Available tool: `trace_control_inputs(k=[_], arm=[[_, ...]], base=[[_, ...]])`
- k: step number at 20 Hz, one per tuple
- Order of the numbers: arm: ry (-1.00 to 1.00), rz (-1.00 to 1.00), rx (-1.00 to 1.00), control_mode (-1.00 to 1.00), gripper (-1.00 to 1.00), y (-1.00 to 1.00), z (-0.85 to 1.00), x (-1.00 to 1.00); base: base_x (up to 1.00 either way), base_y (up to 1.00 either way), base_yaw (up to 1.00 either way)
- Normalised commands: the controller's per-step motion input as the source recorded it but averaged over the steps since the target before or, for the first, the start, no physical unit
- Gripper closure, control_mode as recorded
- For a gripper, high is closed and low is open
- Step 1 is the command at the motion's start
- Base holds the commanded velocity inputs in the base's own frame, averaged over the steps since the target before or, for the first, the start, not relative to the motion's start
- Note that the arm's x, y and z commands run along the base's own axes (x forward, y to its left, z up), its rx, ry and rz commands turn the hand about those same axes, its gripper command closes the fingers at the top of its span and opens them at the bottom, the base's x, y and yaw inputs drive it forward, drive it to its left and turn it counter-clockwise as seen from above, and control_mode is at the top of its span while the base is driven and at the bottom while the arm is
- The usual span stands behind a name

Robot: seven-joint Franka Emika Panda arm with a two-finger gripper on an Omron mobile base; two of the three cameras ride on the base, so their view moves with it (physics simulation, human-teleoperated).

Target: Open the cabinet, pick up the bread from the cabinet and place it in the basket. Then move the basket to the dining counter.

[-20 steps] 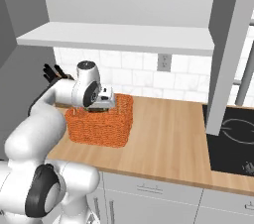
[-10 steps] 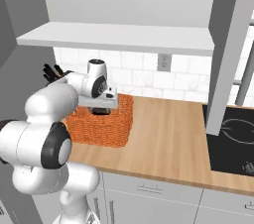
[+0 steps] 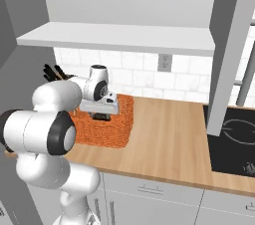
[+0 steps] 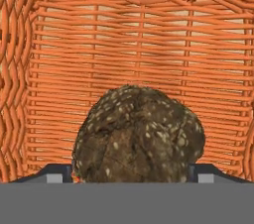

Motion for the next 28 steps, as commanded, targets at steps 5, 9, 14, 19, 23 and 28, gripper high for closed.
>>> trace_control_inputs(k=[5,9,14,19,23,28], arm=[[0.0,-0.02,0.0,-1.0,-1.0,0.0,0.07,0.0],[0.0,0.0,-0.01,-1.0,-1.0,0.0,0.27,0.0],[0.02,-0.16,-0.01,-1.0,-1.0,-0.04,0.6,-0.27],[0.01,-0.24,0.0,-1.0,-1.0,-0.51,0.53,-0.31],[0.06,-0.34,0.0,-1.0,-1.0,-0.99,0.21,-0.11],[0.02,-0.37,0.0,-1.0,-1.0,-0.86,0.0,-0.28]], base=[[0.0,0.0,0.0],[0.0,0.0,0.0],[0.0,0.0,0.0],[0.0,0.0,0.0],[0.0,0.0,0.0],[0.0,0.0,0.0]])
